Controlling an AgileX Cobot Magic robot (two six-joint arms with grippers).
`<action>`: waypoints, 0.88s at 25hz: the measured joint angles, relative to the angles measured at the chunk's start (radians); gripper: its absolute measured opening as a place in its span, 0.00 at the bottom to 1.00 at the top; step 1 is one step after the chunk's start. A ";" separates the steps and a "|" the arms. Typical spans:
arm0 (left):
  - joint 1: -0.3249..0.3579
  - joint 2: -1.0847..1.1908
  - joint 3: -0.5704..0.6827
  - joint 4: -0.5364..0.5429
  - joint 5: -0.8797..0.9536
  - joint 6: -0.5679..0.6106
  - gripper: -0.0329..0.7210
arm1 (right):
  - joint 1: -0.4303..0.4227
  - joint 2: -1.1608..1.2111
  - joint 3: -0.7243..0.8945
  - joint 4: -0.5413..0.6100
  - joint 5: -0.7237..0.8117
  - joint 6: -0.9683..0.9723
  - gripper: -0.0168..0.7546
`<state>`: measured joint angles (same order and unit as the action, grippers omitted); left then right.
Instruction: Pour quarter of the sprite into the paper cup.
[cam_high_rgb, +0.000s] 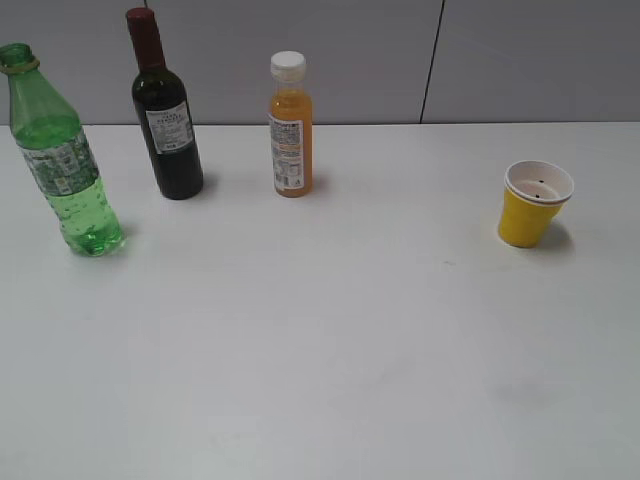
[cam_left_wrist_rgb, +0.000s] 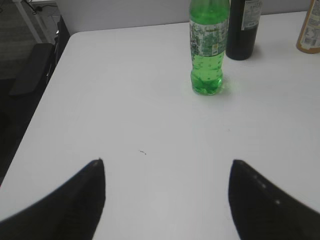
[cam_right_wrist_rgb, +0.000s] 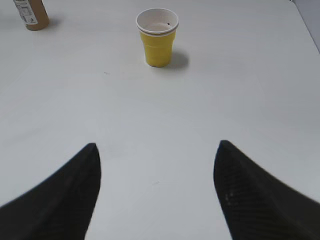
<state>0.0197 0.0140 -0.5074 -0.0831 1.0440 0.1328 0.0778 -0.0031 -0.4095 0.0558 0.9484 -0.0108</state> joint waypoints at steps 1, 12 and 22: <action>0.000 0.000 0.000 0.000 0.000 0.000 0.82 | 0.000 0.000 0.000 0.000 0.000 0.000 0.71; 0.000 0.000 0.000 0.000 0.000 0.000 0.82 | 0.000 0.000 0.000 0.000 0.000 0.000 0.71; 0.000 0.000 0.000 0.000 0.000 0.000 0.82 | 0.000 0.010 -0.017 0.013 -0.051 0.000 0.75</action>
<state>0.0197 0.0140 -0.5074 -0.0831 1.0440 0.1328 0.0778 0.0073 -0.4269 0.0686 0.8977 -0.0108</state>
